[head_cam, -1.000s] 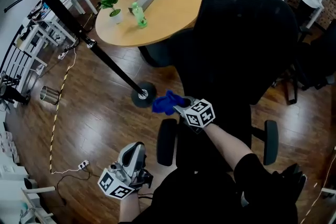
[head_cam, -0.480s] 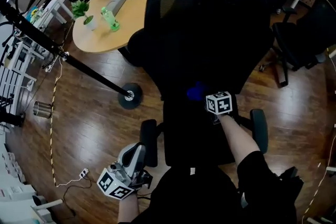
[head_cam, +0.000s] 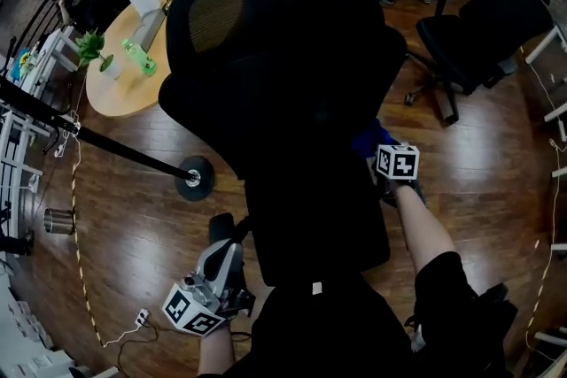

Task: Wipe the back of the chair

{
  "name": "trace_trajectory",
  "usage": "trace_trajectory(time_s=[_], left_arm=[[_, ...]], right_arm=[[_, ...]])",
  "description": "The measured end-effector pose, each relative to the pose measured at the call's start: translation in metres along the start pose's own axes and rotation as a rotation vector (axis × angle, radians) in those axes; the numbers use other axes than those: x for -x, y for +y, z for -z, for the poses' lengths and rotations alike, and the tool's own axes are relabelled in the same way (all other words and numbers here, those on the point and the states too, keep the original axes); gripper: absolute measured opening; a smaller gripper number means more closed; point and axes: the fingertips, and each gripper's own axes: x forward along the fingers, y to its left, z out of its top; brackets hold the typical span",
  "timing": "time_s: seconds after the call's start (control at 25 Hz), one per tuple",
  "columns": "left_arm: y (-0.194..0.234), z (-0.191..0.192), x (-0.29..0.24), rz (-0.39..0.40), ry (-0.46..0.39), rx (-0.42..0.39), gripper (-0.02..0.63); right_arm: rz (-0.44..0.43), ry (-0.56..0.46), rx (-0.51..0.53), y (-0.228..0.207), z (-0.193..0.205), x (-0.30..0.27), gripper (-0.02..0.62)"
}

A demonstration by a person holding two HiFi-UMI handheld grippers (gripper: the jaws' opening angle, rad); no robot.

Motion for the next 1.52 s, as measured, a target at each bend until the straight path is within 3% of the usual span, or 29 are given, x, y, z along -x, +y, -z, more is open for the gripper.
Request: trace_trajectory(time_s=[0.12, 0.28, 0.44, 0.72, 0.92, 1.16, 1.32, 1.52], left_arm=[[-0.003, 0.004, -0.010, 0.031, 0.003, 0.011, -0.006], [-0.003, 0.001, -0.011, 0.055, 0.004, 0.012, -0.006], [0.003, -0.007, 0.002, 0.039, -0.005, 0.011, -0.006], [0.018, -0.009, 0.056, -0.077, -0.002, 0.001, -0.006], [0.035, -0.026, 0.119, -0.213, -0.040, -0.028, -0.006], [0.037, -0.035, 0.187, -0.336, -0.107, -0.044, -0.006], [0.035, -0.038, 0.209, -0.376, -0.132, -0.047, -0.006], [0.037, -0.038, 0.205, -0.362, -0.157, -0.070, -0.006]], right_arm=[[0.116, -0.069, -0.052, -0.033, -0.010, 0.028, 0.061], [0.227, -0.195, -0.091, -0.039, -0.022, 0.061, 0.061], [0.233, -0.143, -0.116, -0.016, 0.002, 0.048, 0.061], [0.058, 0.121, -0.057, 0.079, 0.082, -0.042, 0.061], [-0.060, 0.220, -0.003, 0.186, 0.112, -0.090, 0.061], [-0.215, 0.314, 0.078, 0.303, 0.155, -0.104, 0.061], [-0.358, 0.331, 0.125, 0.355, 0.167, -0.102, 0.061], [-0.626, 0.184, 0.093, 0.412, 0.128, -0.078, 0.061]])
